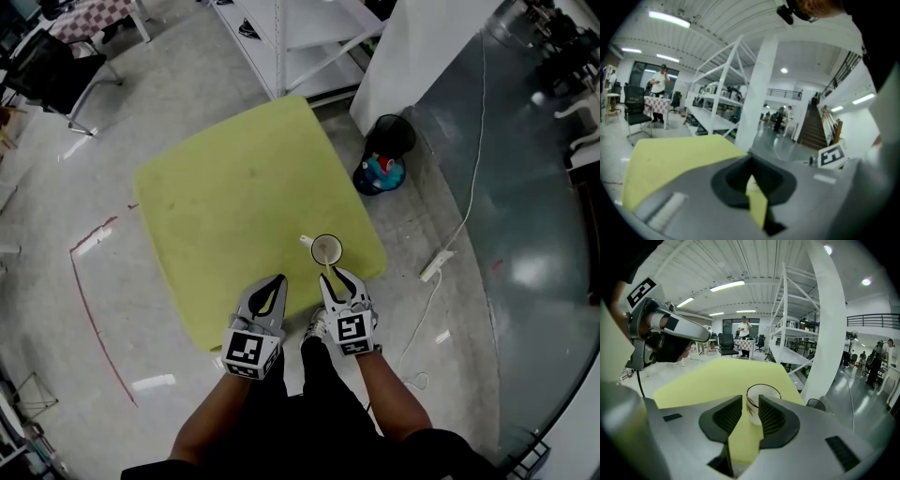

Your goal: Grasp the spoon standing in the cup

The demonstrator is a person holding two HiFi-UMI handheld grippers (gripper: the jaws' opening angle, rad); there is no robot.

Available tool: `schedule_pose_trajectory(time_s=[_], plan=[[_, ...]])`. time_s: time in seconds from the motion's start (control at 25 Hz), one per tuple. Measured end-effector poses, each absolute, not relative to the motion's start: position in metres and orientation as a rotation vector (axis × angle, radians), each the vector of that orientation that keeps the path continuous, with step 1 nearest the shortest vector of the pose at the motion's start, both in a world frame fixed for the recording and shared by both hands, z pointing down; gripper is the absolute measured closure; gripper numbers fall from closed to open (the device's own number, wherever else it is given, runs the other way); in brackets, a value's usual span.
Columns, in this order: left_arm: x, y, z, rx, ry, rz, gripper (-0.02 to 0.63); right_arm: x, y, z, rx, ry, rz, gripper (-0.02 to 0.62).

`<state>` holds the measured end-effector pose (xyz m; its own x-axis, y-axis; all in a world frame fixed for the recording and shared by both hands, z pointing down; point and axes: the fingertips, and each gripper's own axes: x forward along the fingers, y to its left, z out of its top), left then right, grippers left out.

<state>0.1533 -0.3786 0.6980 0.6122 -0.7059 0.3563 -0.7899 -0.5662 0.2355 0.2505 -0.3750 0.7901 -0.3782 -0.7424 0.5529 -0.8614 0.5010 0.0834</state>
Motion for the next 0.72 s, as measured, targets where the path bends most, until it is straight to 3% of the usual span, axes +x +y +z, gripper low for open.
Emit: schedule_pose_trajectory(time_s=[0.32, 0.72], plan=[[0.152, -0.376, 0.701, 2.461, -1.185, 0.315, 0.600, 0.251, -0.379, 0.789, 1.350, -2.222, 0.301, 0.559], [0.153, -0.374, 0.697, 2.474, -1.180, 0.306, 0.600, 0.257, -0.380, 0.769, 1.400, -2.246, 0.260, 0.574]])
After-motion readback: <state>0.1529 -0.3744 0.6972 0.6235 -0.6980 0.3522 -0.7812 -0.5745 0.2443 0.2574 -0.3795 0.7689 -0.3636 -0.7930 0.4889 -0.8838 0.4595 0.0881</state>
